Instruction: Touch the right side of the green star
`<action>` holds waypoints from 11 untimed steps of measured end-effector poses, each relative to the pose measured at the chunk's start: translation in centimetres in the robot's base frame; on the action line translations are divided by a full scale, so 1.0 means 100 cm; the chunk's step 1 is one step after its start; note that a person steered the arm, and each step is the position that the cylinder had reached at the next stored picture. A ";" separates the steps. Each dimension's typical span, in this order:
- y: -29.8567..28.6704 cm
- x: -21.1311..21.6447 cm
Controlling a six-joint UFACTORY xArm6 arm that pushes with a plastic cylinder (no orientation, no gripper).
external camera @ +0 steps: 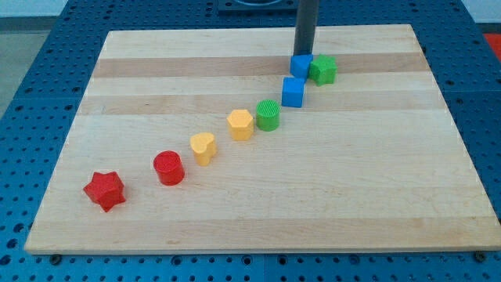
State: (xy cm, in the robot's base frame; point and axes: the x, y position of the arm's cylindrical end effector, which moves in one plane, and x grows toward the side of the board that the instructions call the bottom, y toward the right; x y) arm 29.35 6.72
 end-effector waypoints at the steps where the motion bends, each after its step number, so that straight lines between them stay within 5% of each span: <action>1: -0.018 0.028; 3: -0.021 0.022; 5: -0.012 -0.074; 7: 0.092 -0.041; 11: 0.088 0.040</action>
